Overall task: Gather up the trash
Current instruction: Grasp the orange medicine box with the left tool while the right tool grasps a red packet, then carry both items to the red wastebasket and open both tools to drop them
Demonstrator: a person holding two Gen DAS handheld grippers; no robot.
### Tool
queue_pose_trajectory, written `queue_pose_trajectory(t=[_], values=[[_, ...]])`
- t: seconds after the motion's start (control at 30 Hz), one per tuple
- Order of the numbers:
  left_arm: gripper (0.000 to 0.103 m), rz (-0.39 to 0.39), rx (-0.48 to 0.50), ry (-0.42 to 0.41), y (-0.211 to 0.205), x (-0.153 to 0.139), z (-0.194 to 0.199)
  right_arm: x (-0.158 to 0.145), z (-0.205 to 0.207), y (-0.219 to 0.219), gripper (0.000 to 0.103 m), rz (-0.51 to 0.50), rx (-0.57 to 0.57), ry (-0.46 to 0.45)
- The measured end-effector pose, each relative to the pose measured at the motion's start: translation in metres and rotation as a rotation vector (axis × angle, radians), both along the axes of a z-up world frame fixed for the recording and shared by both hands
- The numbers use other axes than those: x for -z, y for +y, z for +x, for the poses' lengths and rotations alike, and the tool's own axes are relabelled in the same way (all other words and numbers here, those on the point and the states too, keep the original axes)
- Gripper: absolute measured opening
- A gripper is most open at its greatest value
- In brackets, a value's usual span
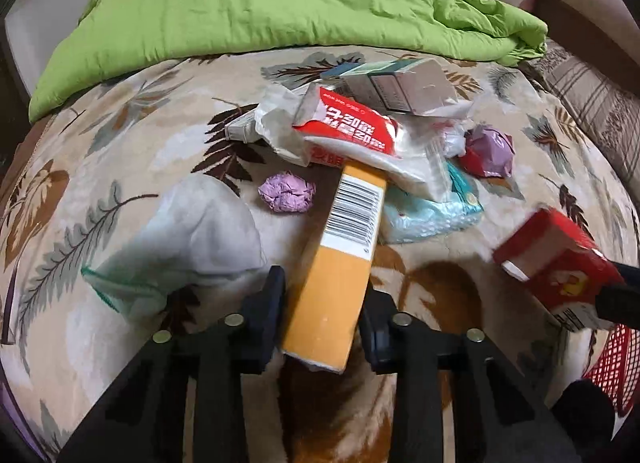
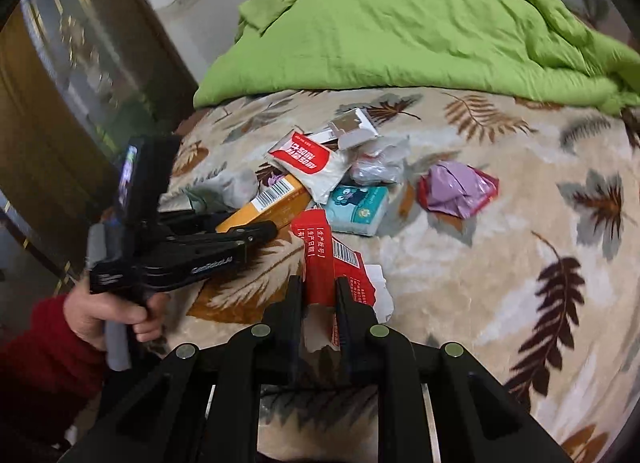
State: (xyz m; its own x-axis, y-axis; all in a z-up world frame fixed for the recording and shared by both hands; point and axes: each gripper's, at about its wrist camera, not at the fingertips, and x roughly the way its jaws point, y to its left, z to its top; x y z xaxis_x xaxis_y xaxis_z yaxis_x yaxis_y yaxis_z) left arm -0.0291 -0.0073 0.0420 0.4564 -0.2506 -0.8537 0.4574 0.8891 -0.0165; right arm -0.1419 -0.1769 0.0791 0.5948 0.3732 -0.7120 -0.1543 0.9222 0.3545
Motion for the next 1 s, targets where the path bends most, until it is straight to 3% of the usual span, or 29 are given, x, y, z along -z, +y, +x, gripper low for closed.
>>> queue_pose_trajectory(t=[0.1,0.4,0.67,1.0], values=[[0.022,-0.045,-0.009,0.005,0.004,-0.005,-0.008,-0.002,-0.007,-0.007,0.017,0.045,0.024,0.005],[0.022,-0.200,0.049,0.002,0.007,-0.035,-0.076,-0.010,-0.042,-0.020,0.017,0.105,0.070,-0.009],[0.022,-0.263,0.241,0.017,-0.044,-0.063,-0.129,-0.024,-0.107,-0.069,0.017,0.124,0.207,-0.020],[0.022,-0.287,0.623,0.127,-0.161,-0.070,-0.217,-0.031,-0.240,-0.170,0.020,0.118,0.567,0.021]])
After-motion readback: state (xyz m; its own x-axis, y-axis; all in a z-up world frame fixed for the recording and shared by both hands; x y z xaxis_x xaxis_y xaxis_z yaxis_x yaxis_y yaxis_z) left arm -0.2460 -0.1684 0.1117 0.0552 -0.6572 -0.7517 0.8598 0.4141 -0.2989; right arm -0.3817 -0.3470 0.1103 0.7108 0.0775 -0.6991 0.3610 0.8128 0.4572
